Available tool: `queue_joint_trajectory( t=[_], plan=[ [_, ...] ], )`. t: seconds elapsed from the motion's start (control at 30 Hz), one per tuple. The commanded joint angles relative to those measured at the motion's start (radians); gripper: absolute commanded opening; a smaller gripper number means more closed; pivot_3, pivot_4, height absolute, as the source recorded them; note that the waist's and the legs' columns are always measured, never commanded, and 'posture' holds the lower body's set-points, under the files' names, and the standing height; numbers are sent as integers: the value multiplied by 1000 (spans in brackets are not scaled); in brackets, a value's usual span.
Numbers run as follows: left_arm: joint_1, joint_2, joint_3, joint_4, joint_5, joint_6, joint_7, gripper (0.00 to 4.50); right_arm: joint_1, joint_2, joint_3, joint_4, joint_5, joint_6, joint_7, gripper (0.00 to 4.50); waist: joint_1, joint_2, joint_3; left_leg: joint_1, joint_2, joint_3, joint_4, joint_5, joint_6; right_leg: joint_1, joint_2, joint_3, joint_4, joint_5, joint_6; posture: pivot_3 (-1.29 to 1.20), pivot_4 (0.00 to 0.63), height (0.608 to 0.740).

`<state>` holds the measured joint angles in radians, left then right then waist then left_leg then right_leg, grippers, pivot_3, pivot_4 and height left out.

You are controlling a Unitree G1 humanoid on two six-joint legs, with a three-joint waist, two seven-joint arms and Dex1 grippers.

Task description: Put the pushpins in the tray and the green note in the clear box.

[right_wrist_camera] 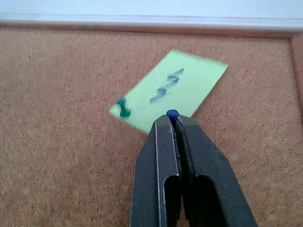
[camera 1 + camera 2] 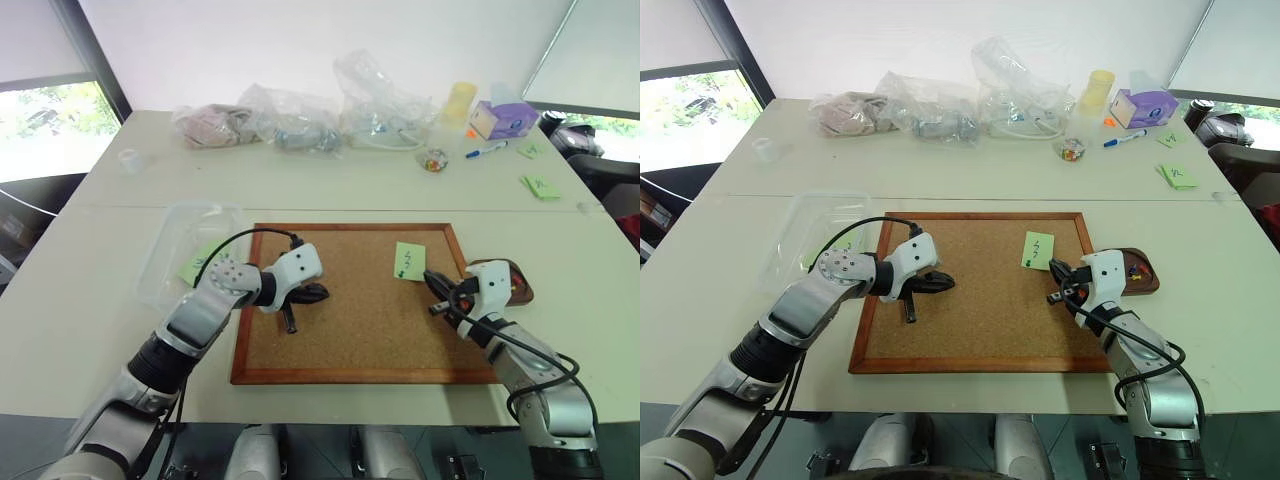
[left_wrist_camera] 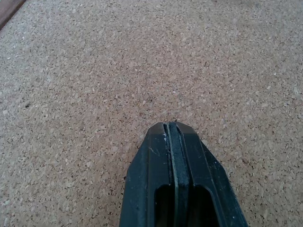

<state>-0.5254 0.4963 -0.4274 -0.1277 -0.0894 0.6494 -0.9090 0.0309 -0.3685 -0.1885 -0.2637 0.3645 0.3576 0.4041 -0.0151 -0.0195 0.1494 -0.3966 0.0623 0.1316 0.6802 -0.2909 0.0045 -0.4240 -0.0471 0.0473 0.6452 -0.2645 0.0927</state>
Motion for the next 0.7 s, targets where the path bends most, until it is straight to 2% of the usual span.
queue_joint_trajectory(
  t=[0.03,0.17,0.27,0.43,0.7],
  plan=[
    [21,24,-48,35,36,33,-7,0,-4,14,-49,-35,1,-75,-16,84,-1,0,0,0,0,0,0,0,0,0,0,0,0,0,0,0,150,737],
    [16,24,-50,42,37,30,-9,0,-3,20,-61,-34,11,-95,-28,84,-2,0,0,1,0,0,0,0,0,0,0,0,0,0,0,0,150,737],
    [13,22,-49,44,36,25,-8,0,-13,37,-136,-26,48,-95,-83,84,-2,0,0,0,1,0,0,0,0,0,0,0,0,0,0,0,150,737],
    [11,18,-48,45,33,21,-5,0,-22,-17,-212,64,-32,-67,-175,84,-1,0,0,0,1,0,0,0,0,0,-1,0,0,0,0,0,150,737],
    [9,11,-50,46,31,19,-5,0,-27,-56,-209,148,-59,-34,-176,84,-2,0,0,1,1,0,-1,0,0,0,-1,0,0,0,0,0,150,737]
  ],
)
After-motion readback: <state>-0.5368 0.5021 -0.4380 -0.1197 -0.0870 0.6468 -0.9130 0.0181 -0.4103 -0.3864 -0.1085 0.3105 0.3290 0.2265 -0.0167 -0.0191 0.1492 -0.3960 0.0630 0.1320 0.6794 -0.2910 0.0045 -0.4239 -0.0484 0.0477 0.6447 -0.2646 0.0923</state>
